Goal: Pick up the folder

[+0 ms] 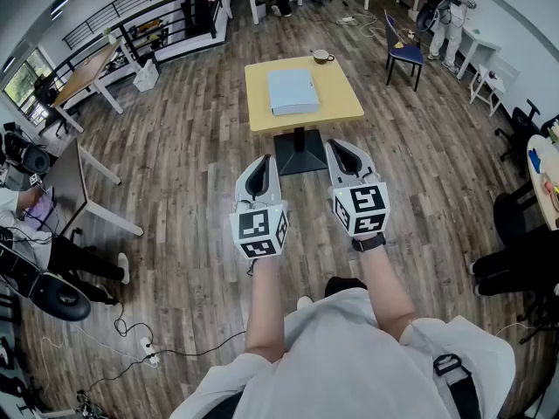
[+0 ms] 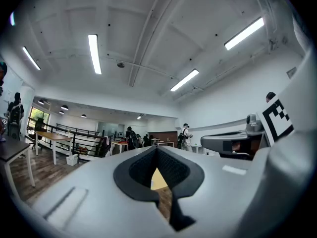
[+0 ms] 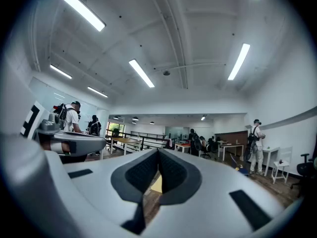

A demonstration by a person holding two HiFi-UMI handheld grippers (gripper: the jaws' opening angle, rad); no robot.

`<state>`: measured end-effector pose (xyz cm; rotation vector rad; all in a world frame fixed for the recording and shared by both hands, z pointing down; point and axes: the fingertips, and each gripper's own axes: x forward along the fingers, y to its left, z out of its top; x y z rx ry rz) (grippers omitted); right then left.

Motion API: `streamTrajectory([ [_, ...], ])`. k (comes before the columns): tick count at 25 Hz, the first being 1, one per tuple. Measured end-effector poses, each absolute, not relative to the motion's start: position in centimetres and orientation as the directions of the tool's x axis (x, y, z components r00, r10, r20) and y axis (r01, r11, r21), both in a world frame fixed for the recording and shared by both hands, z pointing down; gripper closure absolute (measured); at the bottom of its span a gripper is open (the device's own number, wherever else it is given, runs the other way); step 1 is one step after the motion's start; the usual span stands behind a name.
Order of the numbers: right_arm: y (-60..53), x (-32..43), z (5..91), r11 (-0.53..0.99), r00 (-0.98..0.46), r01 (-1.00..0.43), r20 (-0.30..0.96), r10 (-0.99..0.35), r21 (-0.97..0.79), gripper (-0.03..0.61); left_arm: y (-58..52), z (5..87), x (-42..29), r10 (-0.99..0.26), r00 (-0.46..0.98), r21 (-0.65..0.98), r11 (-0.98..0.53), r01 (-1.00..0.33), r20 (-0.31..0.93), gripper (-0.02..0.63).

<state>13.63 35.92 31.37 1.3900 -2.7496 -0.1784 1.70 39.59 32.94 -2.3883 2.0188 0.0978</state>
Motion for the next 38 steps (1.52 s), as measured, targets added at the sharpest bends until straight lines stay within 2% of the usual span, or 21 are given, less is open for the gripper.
streamTrajectory([
  [5,32.1,13.0,32.8,0.554,-0.555,-0.830,0.012,-0.832,0.061,0.566,36.2,34.2,0.8,-0.982,0.185,0.010,-0.186,-0.983,-0.025,0.604],
  [11,25.2,10.8,33.8,0.583,-0.583,-0.812,0.006,-0.813,0.025,0.566,29.2,34.1,-0.6,-0.982,0.185,0.030,-0.186,-0.982,-0.019,0.604],
  [16,15.1,11.8,32.1,0.585,-0.583,-0.810,-0.055,-0.811,-0.033,0.566,20.5,32.4,1.1,-0.976,0.216,-0.044,-0.215,-0.976,-0.029,0.604],
  [21,7.5,12.4,31.3,0.585,-0.579,-0.809,-0.101,-0.809,-0.058,0.566,13.3,32.3,-0.3,-0.985,0.171,-0.052,-0.169,-0.984,-0.036,0.604],
  [29,-0.9,10.7,38.7,0.610,-0.623,-0.778,0.061,-0.780,-0.148,0.566,3.6,38.3,-1.8,-0.979,0.174,0.002,-0.175,-0.985,0.105,0.604],
  [38,-14.6,3.7,39.4,0.627,-0.634,-0.773,0.110,-0.766,-0.092,0.566,-12.0,38.9,-7.6,-0.967,0.240,0.051,-0.236,-0.970,0.088,0.604],
])
